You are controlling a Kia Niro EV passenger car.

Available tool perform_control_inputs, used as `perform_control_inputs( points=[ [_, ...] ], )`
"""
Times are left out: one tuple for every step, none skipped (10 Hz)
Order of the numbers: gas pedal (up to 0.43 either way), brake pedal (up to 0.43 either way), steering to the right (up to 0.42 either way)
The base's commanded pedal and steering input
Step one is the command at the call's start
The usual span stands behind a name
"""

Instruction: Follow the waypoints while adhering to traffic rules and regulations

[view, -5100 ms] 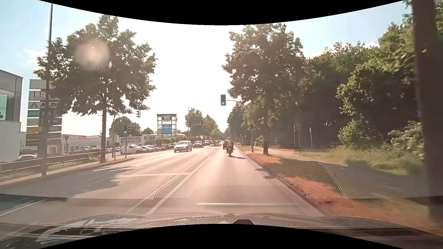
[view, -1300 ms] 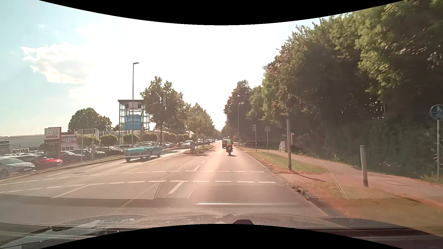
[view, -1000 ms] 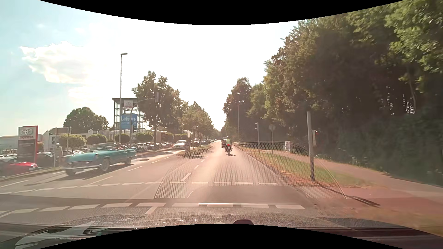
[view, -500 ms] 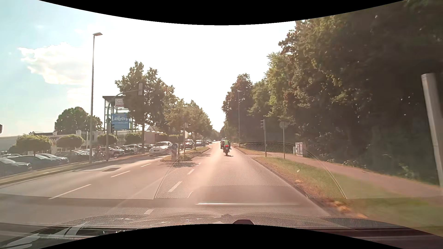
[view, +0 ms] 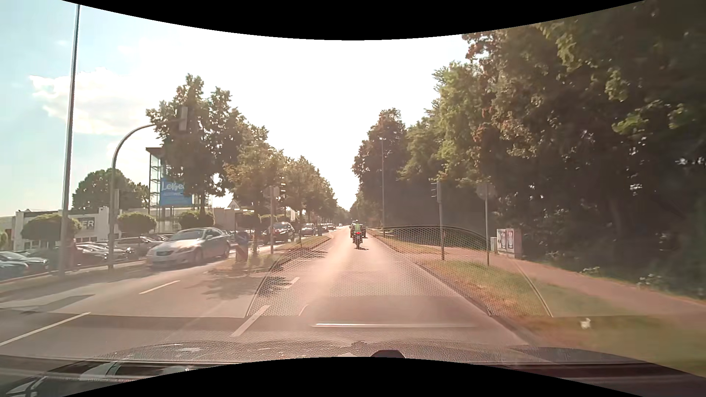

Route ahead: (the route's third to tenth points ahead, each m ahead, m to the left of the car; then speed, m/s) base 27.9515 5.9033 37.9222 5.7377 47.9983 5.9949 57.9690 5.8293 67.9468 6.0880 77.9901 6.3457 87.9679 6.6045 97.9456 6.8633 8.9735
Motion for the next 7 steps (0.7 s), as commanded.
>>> perform_control_inputs(
  points=[
    [0.189, 0.000, 0.000],
    [0.189, 0.000, 0.000],
    [0.189, 0.000, 0.000],
    [0.189, 0.000, 0.000],
    [0.189, 0.000, 0.000],
    [0.189, 0.000, 0.000],
    [0.189, 0.000, 0.000]
  ],
)
